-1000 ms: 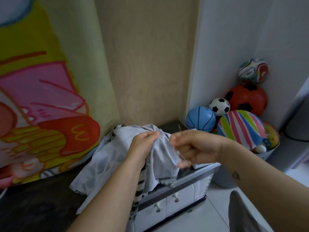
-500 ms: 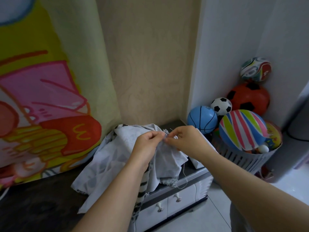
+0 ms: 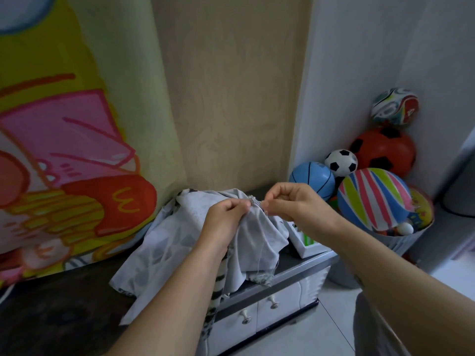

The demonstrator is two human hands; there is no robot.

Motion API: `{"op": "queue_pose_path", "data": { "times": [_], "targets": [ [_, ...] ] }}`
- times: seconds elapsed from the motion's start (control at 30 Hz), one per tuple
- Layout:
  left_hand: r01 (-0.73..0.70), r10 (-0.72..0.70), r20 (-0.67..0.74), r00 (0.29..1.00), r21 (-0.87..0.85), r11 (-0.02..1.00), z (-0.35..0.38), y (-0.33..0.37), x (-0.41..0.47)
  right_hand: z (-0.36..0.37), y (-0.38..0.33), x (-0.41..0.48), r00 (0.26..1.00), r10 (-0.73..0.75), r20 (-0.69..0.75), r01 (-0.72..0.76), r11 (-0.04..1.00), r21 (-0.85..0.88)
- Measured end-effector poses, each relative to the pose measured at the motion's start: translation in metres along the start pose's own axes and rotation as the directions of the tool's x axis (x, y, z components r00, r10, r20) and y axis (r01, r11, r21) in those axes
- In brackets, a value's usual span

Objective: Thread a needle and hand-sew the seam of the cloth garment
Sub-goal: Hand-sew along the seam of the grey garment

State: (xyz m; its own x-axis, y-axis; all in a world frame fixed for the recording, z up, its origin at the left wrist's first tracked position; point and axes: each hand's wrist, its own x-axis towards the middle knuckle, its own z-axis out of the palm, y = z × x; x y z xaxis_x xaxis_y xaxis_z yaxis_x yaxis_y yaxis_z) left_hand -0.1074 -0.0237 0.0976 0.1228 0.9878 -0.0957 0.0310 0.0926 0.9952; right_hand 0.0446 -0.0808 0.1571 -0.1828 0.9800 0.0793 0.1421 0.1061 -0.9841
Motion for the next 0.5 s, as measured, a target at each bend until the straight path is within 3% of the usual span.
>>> {"op": "queue_pose_path", "data": {
  "times": [0.07, 0.13, 0.2, 0.27, 0.33, 0.5],
  "targets": [
    [-0.027, 0.027, -0.004, 1.000, 0.014, 1.000, -0.001, 0.000, -0.001, -0.004, -0.006, -0.002, 0.979, 0.111, 0.173, -0.084, 0.984, -0.158],
    [-0.050, 0.050, -0.001, 0.999, 0.020, 0.999, -0.002, -0.001, -0.003, -0.009, -0.010, -0.003, 0.910, 0.293, 0.293, -0.142, 0.885, -0.444],
    [-0.070, 0.070, 0.012, 0.998, 0.032, 0.997, -0.004, -0.002, -0.005, -0.016, -0.006, 0.002, 0.925, 0.322, 0.201, -0.152, 0.798, -0.584],
    [-0.094, 0.093, 0.037, 0.995, 0.039, 0.995, -0.005, -0.002, -0.007, -0.020, -0.003, 0.008, 0.985, 0.170, -0.039, -0.164, 0.828, -0.535],
    [-0.119, 0.116, 0.073, 0.991, 0.038, 0.992, -0.007, -0.002, -0.009, -0.019, 0.000, 0.012, 0.985, 0.057, -0.163, -0.126, 0.881, -0.456],
    [-0.170, 0.159, 0.164, 0.974, 0.055, 0.984, -0.009, 0.000, -0.013, -0.007, 0.004, 0.018, 0.996, 0.086, -0.009, -0.078, 0.850, -0.520]
  ]
}}
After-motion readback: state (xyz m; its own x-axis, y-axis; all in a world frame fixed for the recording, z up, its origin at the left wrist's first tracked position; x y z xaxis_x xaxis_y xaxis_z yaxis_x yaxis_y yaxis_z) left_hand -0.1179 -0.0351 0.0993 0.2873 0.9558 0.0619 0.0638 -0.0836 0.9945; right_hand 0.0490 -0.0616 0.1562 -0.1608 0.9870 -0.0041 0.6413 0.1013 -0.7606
